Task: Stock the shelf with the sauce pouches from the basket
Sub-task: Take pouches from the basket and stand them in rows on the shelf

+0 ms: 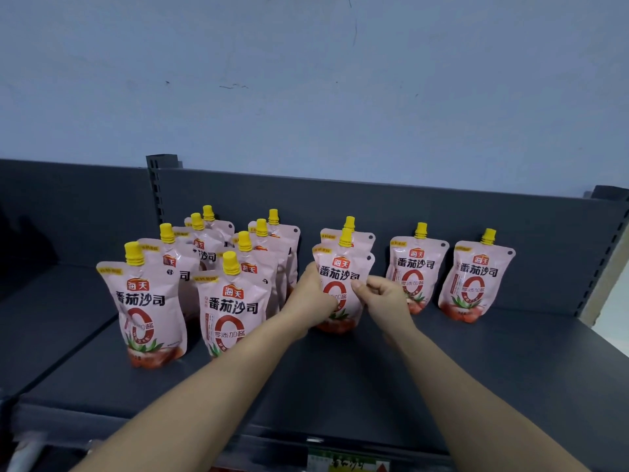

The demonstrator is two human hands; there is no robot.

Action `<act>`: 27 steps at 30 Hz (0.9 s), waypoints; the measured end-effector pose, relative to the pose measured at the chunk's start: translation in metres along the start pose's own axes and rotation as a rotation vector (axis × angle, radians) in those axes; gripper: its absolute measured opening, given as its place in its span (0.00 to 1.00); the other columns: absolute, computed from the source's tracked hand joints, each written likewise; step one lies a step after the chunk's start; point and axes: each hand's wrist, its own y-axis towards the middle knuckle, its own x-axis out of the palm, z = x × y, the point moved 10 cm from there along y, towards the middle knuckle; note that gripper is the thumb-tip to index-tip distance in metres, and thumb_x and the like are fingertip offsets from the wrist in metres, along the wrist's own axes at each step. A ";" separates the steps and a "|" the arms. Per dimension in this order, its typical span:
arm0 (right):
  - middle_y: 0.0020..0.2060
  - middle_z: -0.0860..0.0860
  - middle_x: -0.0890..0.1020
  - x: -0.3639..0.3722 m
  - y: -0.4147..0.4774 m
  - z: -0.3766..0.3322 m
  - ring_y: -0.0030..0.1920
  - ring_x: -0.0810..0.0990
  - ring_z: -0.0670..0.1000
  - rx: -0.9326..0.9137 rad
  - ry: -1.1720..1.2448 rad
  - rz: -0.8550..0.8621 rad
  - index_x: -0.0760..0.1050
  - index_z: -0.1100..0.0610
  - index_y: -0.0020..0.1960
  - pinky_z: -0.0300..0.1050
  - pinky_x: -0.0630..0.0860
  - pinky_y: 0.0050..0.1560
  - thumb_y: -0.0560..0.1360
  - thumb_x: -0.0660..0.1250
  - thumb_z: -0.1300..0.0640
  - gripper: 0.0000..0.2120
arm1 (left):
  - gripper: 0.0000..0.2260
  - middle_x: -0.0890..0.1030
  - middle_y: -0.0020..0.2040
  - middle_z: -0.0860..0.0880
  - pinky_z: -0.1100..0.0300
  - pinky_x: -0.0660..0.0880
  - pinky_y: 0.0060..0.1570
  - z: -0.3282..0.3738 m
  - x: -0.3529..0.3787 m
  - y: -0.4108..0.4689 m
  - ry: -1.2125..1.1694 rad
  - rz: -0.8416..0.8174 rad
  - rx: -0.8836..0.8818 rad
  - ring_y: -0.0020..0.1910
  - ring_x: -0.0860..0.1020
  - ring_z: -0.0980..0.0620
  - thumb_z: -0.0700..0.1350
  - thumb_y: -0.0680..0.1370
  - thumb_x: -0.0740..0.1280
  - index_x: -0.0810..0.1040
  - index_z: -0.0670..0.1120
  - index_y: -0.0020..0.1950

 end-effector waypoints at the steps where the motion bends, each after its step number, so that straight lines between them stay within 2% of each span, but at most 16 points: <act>1: 0.33 0.56 0.81 0.001 0.002 -0.001 0.34 0.78 0.47 -0.017 -0.045 -0.004 0.76 0.66 0.35 0.42 0.75 0.35 0.77 0.66 0.63 0.13 | 0.25 0.76 0.63 0.49 0.57 0.76 0.52 -0.003 0.000 0.001 -0.006 0.001 -0.017 0.57 0.75 0.52 0.35 0.73 0.69 0.66 0.47 0.67; 3: 0.37 0.63 0.81 0.002 0.005 -0.004 0.37 0.78 0.55 -0.041 -0.113 -0.007 0.75 0.70 0.39 0.51 0.77 0.38 0.77 0.66 0.61 0.13 | 0.25 0.76 0.64 0.49 0.56 0.76 0.53 -0.007 0.000 0.003 -0.019 -0.005 -0.043 0.61 0.75 0.49 0.35 0.74 0.69 0.65 0.47 0.68; 5: 0.40 0.64 0.82 0.001 0.007 -0.008 0.42 0.80 0.60 -0.058 -0.166 0.002 0.76 0.70 0.42 0.59 0.79 0.43 0.78 0.66 0.60 0.12 | 0.26 0.75 0.64 0.48 0.55 0.76 0.53 -0.008 0.000 0.005 -0.038 -0.005 -0.050 0.62 0.74 0.49 0.35 0.73 0.70 0.65 0.47 0.69; 7: 0.42 0.63 0.83 0.000 0.007 -0.010 0.46 0.81 0.62 -0.072 -0.219 0.017 0.78 0.69 0.45 0.61 0.80 0.46 0.78 0.65 0.59 0.11 | 0.27 0.75 0.65 0.48 0.56 0.75 0.52 -0.009 0.001 0.006 -0.051 -0.011 -0.056 0.62 0.74 0.49 0.35 0.74 0.70 0.64 0.47 0.69; 10: 0.41 0.62 0.83 -0.003 0.007 -0.011 0.45 0.80 0.64 -0.087 -0.283 0.043 0.78 0.66 0.46 0.62 0.79 0.45 0.77 0.66 0.57 0.11 | 0.28 0.74 0.65 0.48 0.59 0.75 0.50 -0.010 0.004 0.007 -0.068 -0.027 -0.050 0.57 0.73 0.53 0.35 0.73 0.70 0.63 0.47 0.70; 12: 0.40 0.60 0.83 -0.005 0.006 -0.010 0.44 0.81 0.62 -0.083 -0.293 0.053 0.79 0.64 0.46 0.60 0.80 0.44 0.77 0.66 0.57 0.10 | 0.28 0.75 0.65 0.48 0.59 0.75 0.50 -0.013 0.004 0.009 -0.067 -0.026 -0.051 0.57 0.73 0.52 0.36 0.73 0.70 0.63 0.47 0.70; 16: 0.46 0.48 0.84 -0.001 0.002 -0.016 0.47 0.83 0.49 -0.092 -0.247 0.026 0.78 0.57 0.55 0.53 0.82 0.47 0.77 0.67 0.56 0.08 | 0.28 0.75 0.64 0.48 0.58 0.77 0.50 -0.011 -0.001 0.011 0.051 -0.003 -0.048 0.60 0.75 0.51 0.39 0.72 0.72 0.63 0.48 0.68; 18: 0.51 0.46 0.83 -0.002 -0.003 -0.031 0.52 0.81 0.46 -0.162 -0.269 0.083 0.75 0.53 0.60 0.52 0.81 0.52 0.76 0.67 0.51 0.14 | 0.35 0.70 0.69 0.47 0.51 0.76 0.59 0.001 -0.007 0.009 0.195 0.026 -0.013 0.67 0.71 0.47 0.40 0.72 0.72 0.57 0.48 0.73; 19: 0.54 0.46 0.81 -0.007 -0.006 -0.043 0.55 0.79 0.47 -0.214 -0.301 0.156 0.73 0.52 0.63 0.50 0.78 0.55 0.75 0.66 0.48 0.18 | 0.39 0.64 0.73 0.47 0.48 0.72 0.65 0.012 -0.010 0.005 0.281 0.041 0.023 0.72 0.66 0.45 0.41 0.72 0.71 0.51 0.48 0.76; 21: 0.62 0.51 0.77 -0.015 -0.015 -0.075 0.63 0.73 0.51 -0.335 -0.359 0.323 0.70 0.55 0.68 0.48 0.70 0.63 0.75 0.62 0.46 0.24 | 0.42 0.52 0.79 0.47 0.47 0.63 0.72 0.041 -0.016 -0.005 0.408 0.075 0.138 0.77 0.55 0.46 0.40 0.74 0.69 0.43 0.46 0.78; 22: 0.65 0.53 0.75 -0.016 -0.019 -0.092 0.66 0.71 0.53 -0.394 -0.371 0.376 0.68 0.57 0.69 0.48 0.67 0.65 0.75 0.60 0.47 0.25 | 0.41 0.49 0.79 0.47 0.49 0.60 0.73 0.058 -0.021 -0.011 0.454 0.097 0.208 0.78 0.52 0.47 0.40 0.75 0.67 0.42 0.44 0.78; 24: 0.68 0.54 0.72 -0.011 -0.024 -0.125 0.70 0.67 0.54 -0.485 -0.396 0.396 0.67 0.58 0.71 0.50 0.64 0.69 0.77 0.59 0.48 0.25 | 0.36 0.50 0.79 0.44 0.55 0.54 0.74 0.092 -0.036 -0.026 0.592 0.148 0.327 0.78 0.50 0.47 0.37 0.76 0.64 0.46 0.39 0.78; 25: 0.70 0.54 0.71 -0.005 -0.025 -0.138 0.71 0.66 0.54 -0.509 -0.406 0.378 0.67 0.57 0.71 0.51 0.63 0.70 0.77 0.60 0.50 0.24 | 0.32 0.54 0.78 0.41 0.56 0.53 0.73 0.107 -0.047 -0.034 0.679 0.178 0.382 0.77 0.52 0.46 0.37 0.76 0.63 0.51 0.37 0.77; 27: 0.72 0.53 0.69 0.011 -0.028 -0.162 0.73 0.63 0.53 -0.540 -0.411 0.325 0.66 0.56 0.72 0.52 0.61 0.72 0.78 0.62 0.53 0.24 | 0.22 0.66 0.70 0.41 0.56 0.61 0.68 0.133 -0.076 -0.049 0.805 0.265 0.475 0.72 0.62 0.43 0.38 0.76 0.64 0.65 0.37 0.69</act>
